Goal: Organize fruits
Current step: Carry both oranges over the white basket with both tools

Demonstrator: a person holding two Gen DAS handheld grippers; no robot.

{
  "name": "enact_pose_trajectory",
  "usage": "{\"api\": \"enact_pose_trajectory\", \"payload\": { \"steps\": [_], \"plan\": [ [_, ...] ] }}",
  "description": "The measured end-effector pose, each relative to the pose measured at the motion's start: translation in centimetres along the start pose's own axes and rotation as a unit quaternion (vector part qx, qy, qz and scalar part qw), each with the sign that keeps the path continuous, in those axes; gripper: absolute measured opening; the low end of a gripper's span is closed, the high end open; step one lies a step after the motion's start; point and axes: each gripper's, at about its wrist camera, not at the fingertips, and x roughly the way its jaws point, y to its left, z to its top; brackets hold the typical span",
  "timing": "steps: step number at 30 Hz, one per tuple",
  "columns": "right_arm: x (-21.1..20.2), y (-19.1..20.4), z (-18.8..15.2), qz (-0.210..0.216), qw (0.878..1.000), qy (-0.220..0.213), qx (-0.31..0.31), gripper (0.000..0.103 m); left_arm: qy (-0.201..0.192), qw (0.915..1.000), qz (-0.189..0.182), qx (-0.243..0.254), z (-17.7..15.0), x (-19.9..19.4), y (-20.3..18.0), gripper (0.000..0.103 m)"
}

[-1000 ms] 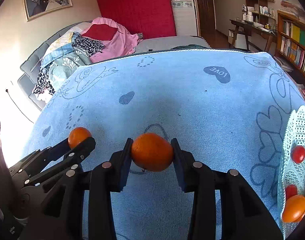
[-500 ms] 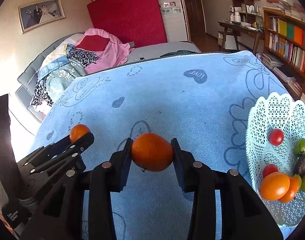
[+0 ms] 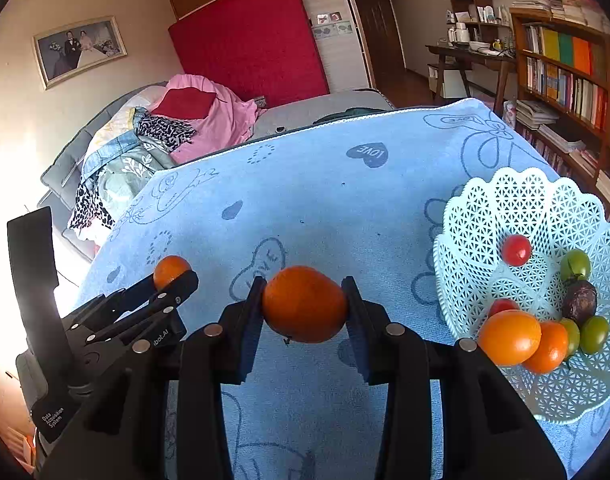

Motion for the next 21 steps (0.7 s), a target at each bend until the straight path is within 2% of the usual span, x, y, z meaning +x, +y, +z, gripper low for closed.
{"api": "enact_pose_trajectory", "payload": {
  "steps": [10, 21],
  "plan": [
    [-4.2, -3.8, 0.0, -0.007, 0.999, -0.039, 0.027, 0.04, -0.003, 0.9996, -0.026, 0.007, -0.3, -2.5, -2.4, 0.04],
    [-7.5, -10.8, 0.0, -0.053, 0.994, -0.064, 0.073, 0.039, -0.01, 0.9981, -0.047, 0.038, -0.1, -4.1, -6.2, 0.04]
  ]
}}
